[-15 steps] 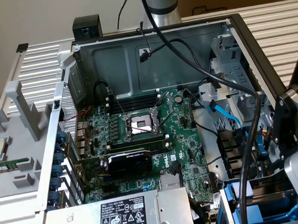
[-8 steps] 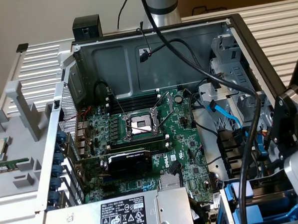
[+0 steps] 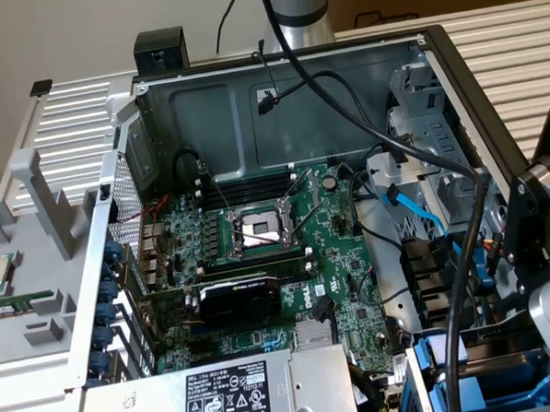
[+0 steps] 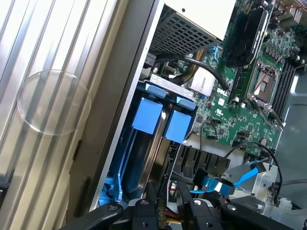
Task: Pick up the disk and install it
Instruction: 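Insert the first disk wire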
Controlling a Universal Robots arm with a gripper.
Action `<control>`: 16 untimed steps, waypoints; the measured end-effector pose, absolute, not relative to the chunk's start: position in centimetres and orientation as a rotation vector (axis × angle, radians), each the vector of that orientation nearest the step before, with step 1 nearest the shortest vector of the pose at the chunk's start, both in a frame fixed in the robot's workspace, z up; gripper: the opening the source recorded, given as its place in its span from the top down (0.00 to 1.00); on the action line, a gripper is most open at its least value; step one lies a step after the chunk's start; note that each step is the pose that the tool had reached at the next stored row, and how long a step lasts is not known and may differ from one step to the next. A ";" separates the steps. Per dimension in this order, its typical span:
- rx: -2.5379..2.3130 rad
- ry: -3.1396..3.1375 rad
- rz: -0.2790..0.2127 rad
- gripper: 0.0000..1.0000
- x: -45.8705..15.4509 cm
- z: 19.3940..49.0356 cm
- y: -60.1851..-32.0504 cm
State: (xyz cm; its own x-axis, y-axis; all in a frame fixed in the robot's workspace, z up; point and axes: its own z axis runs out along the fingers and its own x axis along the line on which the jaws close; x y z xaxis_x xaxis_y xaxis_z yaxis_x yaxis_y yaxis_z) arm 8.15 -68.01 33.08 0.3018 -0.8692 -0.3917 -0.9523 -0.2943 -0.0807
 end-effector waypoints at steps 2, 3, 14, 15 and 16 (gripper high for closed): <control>-2.275 1.650 0.397 0.69 8.1 33.1 -68.2; -2.275 1.650 0.398 0.69 8.2 33.1 -68.2; -2.271 1.647 0.405 0.69 8.2 33.0 -68.3; -2.271 1.647 0.405 0.69 8.2 33.0 -68.3; -2.271 1.647 0.406 0.69 8.2 33.0 -68.3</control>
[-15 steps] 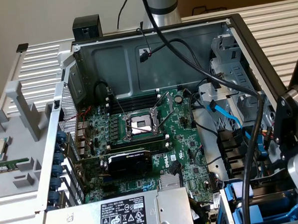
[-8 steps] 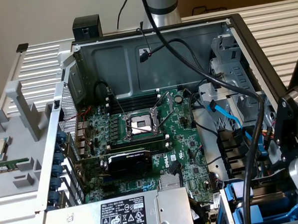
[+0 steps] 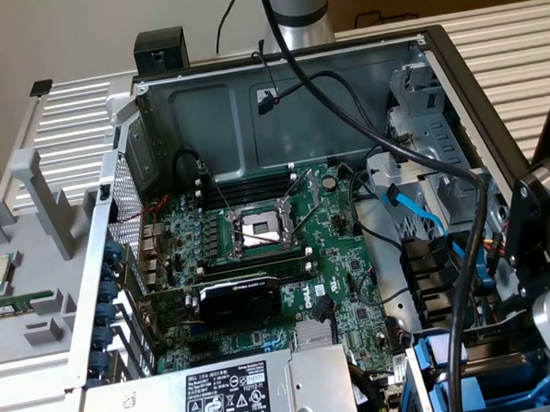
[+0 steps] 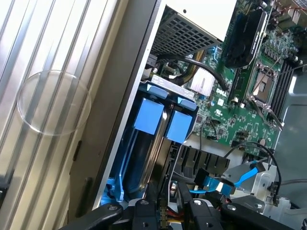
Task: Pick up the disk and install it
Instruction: 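Insert the first disk wire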
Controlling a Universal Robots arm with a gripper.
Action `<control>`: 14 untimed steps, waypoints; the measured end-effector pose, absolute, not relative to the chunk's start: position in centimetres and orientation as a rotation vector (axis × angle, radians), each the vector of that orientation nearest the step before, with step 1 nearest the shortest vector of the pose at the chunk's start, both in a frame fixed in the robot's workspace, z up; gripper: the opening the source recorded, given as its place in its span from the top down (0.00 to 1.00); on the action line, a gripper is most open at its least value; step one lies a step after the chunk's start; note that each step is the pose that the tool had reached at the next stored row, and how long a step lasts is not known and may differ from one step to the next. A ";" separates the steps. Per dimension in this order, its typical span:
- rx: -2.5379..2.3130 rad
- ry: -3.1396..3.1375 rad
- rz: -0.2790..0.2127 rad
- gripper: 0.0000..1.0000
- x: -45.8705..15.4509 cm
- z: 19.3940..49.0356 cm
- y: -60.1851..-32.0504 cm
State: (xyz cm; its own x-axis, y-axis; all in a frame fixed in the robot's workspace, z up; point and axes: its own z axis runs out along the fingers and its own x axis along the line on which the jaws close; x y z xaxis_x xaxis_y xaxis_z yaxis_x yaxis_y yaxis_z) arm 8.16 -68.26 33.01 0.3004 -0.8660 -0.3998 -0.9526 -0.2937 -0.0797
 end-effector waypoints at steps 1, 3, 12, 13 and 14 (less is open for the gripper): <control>-2.271 1.647 0.406 0.69 8.2 33.0 -68.3; -2.270 1.647 0.408 0.69 8.2 33.0 -68.3; -2.271 1.650 0.417 0.79 8.2 33.0 -68.3; -2.271 1.651 0.419 0.79 8.2 32.9 -68.3; -2.271 1.651 0.420 0.79 8.2 32.9 -68.3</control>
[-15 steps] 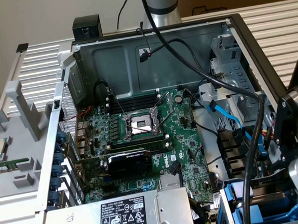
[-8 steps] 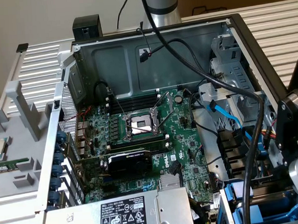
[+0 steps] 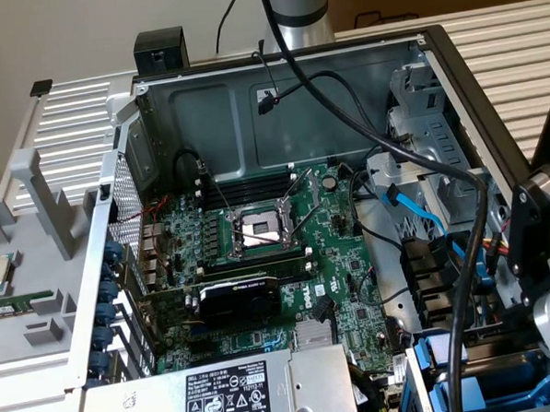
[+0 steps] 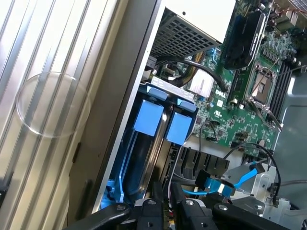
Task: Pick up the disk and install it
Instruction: 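Insert the first disk wire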
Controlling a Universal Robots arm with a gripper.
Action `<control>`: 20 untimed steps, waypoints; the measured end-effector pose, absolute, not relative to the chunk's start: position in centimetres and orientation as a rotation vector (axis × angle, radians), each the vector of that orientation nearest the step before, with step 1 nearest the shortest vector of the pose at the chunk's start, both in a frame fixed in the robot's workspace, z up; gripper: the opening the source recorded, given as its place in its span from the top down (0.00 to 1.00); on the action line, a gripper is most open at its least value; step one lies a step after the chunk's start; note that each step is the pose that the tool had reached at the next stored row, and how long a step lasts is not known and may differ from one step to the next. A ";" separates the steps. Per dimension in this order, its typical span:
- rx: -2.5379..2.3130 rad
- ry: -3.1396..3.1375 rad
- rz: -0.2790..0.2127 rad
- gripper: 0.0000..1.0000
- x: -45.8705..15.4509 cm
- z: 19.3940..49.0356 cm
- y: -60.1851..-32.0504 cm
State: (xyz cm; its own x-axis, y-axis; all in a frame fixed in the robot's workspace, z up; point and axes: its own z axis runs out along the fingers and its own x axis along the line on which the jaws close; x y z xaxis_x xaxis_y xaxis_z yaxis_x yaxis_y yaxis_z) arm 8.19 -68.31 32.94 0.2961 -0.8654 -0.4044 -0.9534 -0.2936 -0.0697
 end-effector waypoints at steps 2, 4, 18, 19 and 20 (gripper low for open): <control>-2.272 1.653 0.424 0.79 8.2 32.9 -68.3; -2.272 1.654 0.427 0.79 8.2 32.9 -68.3; -2.274 1.660 0.445 0.84 8.2 32.9 -68.3; -2.274 1.661 0.446 0.84 8.2 32.9 -68.3; -2.274 1.661 0.447 0.84 8.2 32.9 -68.3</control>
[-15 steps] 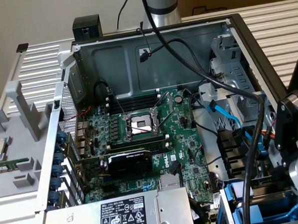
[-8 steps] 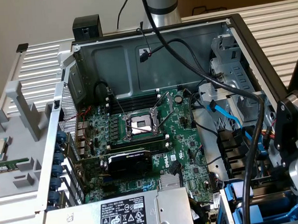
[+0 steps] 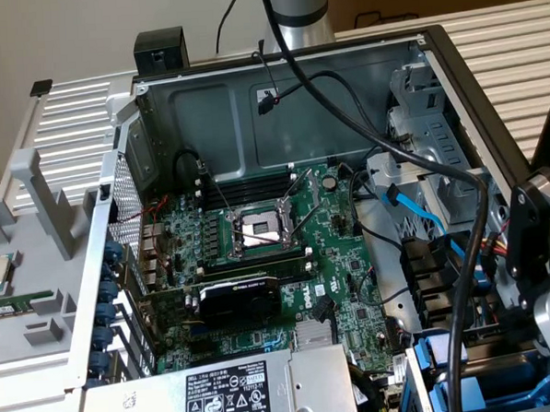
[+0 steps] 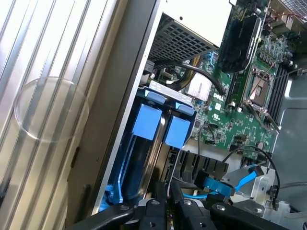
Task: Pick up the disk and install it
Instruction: 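Insert the first disk wire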
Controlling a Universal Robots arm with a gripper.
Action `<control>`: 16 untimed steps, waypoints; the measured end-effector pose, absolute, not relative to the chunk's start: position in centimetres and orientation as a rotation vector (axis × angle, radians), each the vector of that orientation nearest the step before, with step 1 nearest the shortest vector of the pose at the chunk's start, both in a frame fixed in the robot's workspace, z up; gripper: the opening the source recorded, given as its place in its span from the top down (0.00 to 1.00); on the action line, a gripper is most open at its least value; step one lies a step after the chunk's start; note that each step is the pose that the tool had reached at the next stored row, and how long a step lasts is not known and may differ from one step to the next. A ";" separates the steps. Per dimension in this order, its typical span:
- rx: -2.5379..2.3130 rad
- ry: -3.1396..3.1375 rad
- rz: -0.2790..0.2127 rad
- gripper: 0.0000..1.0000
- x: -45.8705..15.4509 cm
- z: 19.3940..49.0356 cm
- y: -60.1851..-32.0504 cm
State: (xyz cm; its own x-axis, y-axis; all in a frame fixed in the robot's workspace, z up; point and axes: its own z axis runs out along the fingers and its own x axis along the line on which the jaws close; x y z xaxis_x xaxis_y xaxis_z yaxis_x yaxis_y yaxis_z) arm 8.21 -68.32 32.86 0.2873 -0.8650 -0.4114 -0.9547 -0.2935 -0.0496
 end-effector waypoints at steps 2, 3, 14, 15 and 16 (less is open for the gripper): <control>-2.274 1.662 0.448 0.84 8.2 32.9 -68.3; -2.274 1.662 0.449 0.84 8.2 32.9 -68.3; -2.274 1.662 0.450 0.84 8.2 33.4 -68.3; -2.274 1.662 0.450 0.84 8.2 33.5 -68.3; -2.275 1.663 0.449 0.84 8.2 33.6 -68.3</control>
